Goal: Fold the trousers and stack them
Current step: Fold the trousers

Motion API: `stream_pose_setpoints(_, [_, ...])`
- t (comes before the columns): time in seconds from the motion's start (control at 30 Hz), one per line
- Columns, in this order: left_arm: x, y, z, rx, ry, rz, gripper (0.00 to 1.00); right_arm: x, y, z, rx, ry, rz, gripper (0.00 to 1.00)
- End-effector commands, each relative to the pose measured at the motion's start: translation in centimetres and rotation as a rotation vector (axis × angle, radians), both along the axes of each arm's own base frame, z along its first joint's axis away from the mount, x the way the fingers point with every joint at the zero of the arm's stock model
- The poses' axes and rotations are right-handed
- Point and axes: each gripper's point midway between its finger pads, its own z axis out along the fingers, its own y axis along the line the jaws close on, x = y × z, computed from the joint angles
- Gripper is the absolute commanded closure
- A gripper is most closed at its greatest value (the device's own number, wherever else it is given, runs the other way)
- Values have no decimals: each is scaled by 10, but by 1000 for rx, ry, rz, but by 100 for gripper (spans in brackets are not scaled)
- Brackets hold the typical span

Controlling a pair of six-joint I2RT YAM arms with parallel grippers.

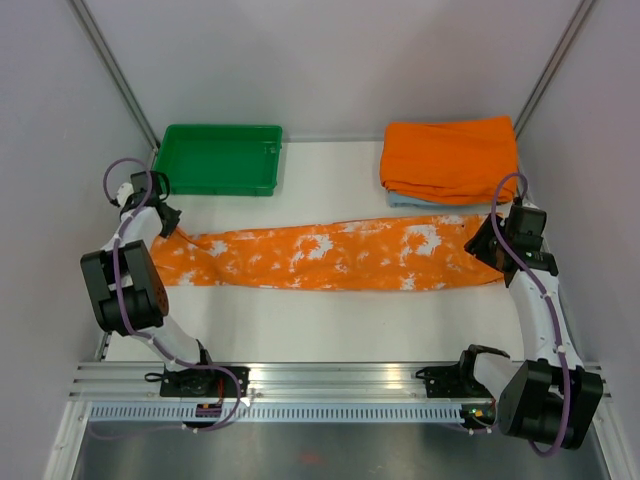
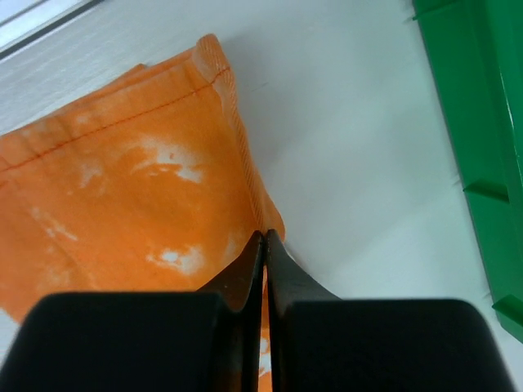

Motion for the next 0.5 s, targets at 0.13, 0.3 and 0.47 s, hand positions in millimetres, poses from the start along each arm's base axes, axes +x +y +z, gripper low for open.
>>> stream_pose_setpoints(0.13, [-37, 26, 63, 158, 29, 137, 98, 2, 8, -3, 34, -46, 15, 49])
stream_pose_setpoints(0.3, [-73, 34, 81, 237, 71, 202, 98, -3, 8, -14, 17, -22, 40, 48])
stream_pose_setpoints(0.47, [-94, 45, 92, 321, 125, 230, 98, 5, 13, -13, 53, -16, 49, 48])
